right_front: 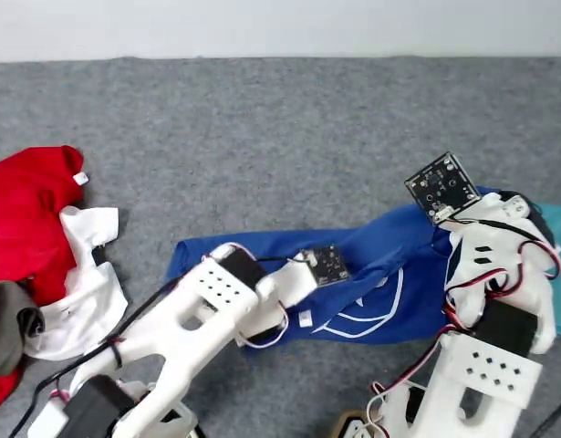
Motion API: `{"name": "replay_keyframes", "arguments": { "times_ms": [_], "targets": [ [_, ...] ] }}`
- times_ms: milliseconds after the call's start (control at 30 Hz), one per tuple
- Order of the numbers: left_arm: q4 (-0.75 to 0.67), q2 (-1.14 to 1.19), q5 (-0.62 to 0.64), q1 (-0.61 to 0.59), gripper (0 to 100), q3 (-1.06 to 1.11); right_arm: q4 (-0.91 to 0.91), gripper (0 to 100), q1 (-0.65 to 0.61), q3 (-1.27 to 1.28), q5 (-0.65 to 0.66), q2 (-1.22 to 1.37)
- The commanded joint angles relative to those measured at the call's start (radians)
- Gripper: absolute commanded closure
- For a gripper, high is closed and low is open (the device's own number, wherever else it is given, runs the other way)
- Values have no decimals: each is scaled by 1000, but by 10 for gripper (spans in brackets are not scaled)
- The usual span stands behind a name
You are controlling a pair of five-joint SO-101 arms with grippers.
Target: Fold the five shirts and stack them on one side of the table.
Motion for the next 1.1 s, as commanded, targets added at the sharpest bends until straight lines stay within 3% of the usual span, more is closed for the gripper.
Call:
{"name": "replay_keyframes", "arguments": {
  "times_ms": [0,233,600,1067],
  "targets": [
    [106,-141,-28,-52,979,-140,-21,988,15,-11,9,-22],
    [270,-267,-166,-216,985,-337,-24,988,15,-31,6,-24],
    [342,-276,-196,-509,985,-794,-24,988,15,-362,3,-24],
    [276,-278,-198,-563,985,-1265,-110,988,15,-664,5,-22]
  ]
}}
